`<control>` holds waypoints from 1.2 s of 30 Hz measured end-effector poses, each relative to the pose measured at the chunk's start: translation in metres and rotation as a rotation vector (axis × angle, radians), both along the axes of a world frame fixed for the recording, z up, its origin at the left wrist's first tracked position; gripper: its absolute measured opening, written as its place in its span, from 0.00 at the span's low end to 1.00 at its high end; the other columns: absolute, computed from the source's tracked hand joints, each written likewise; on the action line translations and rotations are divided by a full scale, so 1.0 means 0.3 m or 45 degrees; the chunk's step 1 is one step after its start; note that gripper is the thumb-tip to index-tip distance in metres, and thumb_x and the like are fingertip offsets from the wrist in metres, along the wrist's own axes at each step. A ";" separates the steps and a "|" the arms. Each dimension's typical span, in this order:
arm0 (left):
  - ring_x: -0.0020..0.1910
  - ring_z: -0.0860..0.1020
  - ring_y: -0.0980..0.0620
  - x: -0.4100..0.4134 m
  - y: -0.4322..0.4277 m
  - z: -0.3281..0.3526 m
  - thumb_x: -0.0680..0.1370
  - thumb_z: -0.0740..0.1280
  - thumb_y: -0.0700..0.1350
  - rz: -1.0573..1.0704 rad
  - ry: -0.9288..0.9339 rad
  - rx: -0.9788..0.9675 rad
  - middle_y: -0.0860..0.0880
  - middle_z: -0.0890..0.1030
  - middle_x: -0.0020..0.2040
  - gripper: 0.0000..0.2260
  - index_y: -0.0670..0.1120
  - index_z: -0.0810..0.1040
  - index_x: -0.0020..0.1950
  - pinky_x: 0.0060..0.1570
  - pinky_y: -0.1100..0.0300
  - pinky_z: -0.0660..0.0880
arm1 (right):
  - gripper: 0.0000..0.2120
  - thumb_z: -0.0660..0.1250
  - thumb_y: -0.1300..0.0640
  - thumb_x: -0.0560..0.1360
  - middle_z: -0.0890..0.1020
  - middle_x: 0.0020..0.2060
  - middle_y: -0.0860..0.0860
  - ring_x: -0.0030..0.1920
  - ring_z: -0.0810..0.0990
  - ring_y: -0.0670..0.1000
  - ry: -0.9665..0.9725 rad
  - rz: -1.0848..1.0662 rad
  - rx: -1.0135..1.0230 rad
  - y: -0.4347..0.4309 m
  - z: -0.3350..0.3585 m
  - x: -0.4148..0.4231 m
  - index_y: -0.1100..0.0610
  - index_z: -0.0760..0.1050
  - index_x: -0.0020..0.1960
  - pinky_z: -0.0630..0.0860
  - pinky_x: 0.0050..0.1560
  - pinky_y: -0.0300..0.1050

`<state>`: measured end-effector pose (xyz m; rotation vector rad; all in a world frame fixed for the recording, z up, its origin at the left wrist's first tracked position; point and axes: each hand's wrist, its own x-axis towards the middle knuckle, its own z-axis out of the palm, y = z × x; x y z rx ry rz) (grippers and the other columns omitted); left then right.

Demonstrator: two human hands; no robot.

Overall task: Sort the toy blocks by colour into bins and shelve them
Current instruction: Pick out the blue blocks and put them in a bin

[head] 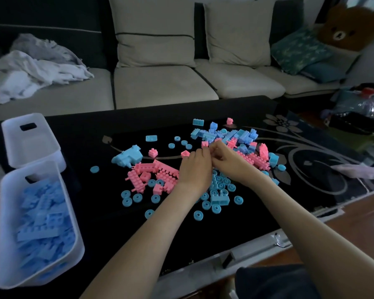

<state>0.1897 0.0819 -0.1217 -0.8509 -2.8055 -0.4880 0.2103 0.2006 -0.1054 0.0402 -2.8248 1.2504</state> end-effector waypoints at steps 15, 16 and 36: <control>0.41 0.78 0.47 -0.120 0.067 0.032 0.80 0.55 0.46 0.216 -0.665 0.388 0.38 0.78 0.54 0.17 0.37 0.69 0.63 0.29 0.60 0.65 | 0.06 0.59 0.56 0.79 0.77 0.50 0.51 0.47 0.76 0.49 -0.276 -0.215 0.678 0.330 -0.030 -0.176 0.55 0.73 0.52 0.74 0.50 0.45; 0.34 0.75 0.51 -0.125 0.058 0.034 0.80 0.56 0.44 0.210 -0.690 0.403 0.39 0.79 0.49 0.16 0.36 0.70 0.62 0.28 0.60 0.64 | 0.05 0.60 0.57 0.78 0.77 0.48 0.50 0.45 0.76 0.48 -0.266 -0.228 0.655 0.321 -0.028 -0.175 0.56 0.73 0.52 0.72 0.46 0.42; 0.40 0.80 0.45 -0.124 0.056 0.136 0.79 0.58 0.31 0.143 -2.119 1.907 0.35 0.76 0.48 0.08 0.35 0.71 0.57 0.40 0.55 0.80 | 0.08 0.60 0.53 0.79 0.79 0.44 0.48 0.42 0.79 0.48 -0.083 -0.086 0.339 0.106 0.128 -0.105 0.52 0.70 0.57 0.75 0.43 0.40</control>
